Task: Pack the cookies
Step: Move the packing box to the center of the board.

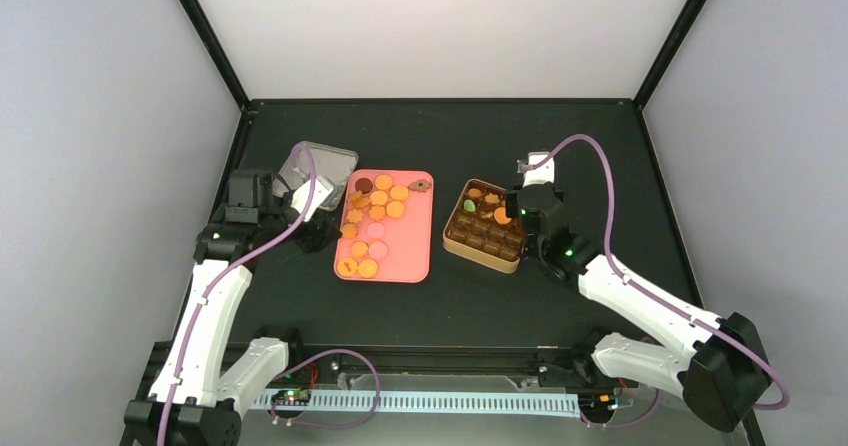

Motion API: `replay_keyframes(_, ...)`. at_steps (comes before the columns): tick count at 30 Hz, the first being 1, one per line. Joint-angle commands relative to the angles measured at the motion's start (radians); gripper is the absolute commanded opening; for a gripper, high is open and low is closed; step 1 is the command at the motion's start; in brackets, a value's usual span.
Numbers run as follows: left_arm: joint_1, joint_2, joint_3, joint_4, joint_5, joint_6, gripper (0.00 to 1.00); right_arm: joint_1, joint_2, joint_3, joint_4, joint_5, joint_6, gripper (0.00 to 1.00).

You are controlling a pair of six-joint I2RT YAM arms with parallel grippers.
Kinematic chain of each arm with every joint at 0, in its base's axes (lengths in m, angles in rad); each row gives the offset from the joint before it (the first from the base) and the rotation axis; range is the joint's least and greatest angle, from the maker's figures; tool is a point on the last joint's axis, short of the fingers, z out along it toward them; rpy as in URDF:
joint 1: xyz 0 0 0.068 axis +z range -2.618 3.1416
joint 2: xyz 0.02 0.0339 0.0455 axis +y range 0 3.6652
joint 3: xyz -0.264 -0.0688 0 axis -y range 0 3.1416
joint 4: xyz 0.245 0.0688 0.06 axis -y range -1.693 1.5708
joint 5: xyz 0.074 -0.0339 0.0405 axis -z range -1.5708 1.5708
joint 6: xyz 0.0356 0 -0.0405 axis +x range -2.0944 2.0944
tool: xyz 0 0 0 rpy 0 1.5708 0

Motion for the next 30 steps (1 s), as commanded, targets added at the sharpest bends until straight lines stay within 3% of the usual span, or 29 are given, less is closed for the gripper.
replay_keyframes(1,0.016,-0.002,-0.013,0.022,-0.004,0.01,0.63,-0.006,-0.038,0.024,0.028,0.015,0.003,0.21)
replay_keyframes(11,0.065,0.003,-0.005,0.012,-0.004,0.032,0.63,-0.005,-0.012,0.196,0.03,-0.174,-0.034,0.23)
replay_keyframes(30,0.099,0.003,0.002,-0.004,0.013,0.058,0.63,-0.008,0.117,0.111,0.067,-0.094,-0.031,0.24)
